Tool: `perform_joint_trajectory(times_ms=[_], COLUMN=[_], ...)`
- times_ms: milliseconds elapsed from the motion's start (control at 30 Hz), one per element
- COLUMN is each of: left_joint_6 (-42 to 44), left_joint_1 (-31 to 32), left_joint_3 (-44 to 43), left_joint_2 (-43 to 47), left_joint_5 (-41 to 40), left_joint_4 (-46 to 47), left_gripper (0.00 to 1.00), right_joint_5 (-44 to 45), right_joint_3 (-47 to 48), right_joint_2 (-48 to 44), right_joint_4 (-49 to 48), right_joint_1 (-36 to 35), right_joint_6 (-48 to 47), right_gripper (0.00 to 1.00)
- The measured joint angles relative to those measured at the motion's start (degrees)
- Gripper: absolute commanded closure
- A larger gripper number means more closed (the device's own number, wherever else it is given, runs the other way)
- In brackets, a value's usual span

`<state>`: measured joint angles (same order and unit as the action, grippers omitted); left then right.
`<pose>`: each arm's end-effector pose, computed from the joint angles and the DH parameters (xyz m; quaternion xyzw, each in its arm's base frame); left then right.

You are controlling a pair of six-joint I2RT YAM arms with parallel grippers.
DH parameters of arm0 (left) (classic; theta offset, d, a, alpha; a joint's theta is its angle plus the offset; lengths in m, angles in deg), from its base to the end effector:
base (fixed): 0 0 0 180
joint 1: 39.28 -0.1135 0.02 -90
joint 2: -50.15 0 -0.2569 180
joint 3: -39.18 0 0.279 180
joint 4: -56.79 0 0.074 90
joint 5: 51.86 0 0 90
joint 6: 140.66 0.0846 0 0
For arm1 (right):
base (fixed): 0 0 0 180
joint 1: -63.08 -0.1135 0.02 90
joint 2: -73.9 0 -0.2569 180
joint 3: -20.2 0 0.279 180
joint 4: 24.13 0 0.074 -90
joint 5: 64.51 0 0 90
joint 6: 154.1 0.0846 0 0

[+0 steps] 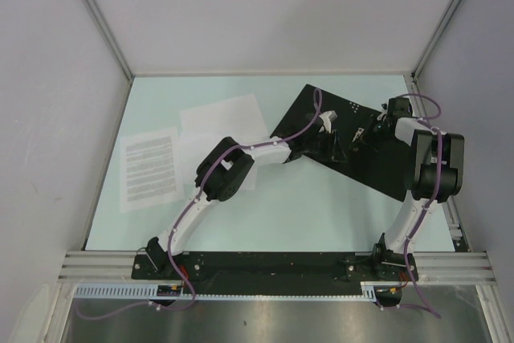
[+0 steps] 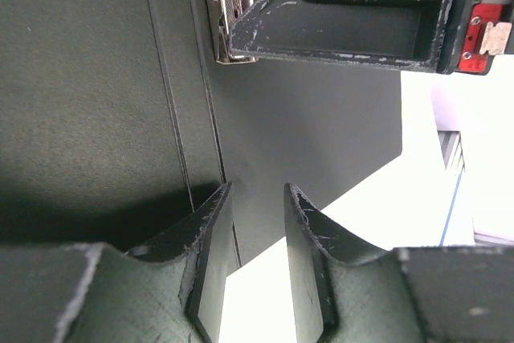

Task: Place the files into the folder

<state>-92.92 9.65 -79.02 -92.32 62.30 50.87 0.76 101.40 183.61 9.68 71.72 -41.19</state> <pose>0.3738 -0.4817 0.0793 0.1535 0.8402 -0.4752 0.2115 0.4224 -0.0284 0.0886 0.2085 0.9266 0.2353 0.2060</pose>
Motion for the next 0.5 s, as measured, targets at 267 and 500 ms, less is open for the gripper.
perform_joint_trajectory(times_ms=[267, 500], left_joint_6=[-2.6, -5.2], left_joint_1=[0.0, -0.4], left_joint_3=[-0.3, -0.4], left_joint_2=[-0.1, -0.2], left_joint_5=[-1.5, -2.4], left_joint_4=[-1.1, -1.9], left_gripper=[0.64, 0.66], right_joint_5=[-0.1, 2.8], right_joint_3=[0.0, 0.6], right_joint_2=[0.0, 0.0], right_joint_4=[0.0, 1.5], right_joint_1=[0.1, -0.3], right_joint_6=[-0.2, -0.9], right_gripper=[1.0, 1.0])
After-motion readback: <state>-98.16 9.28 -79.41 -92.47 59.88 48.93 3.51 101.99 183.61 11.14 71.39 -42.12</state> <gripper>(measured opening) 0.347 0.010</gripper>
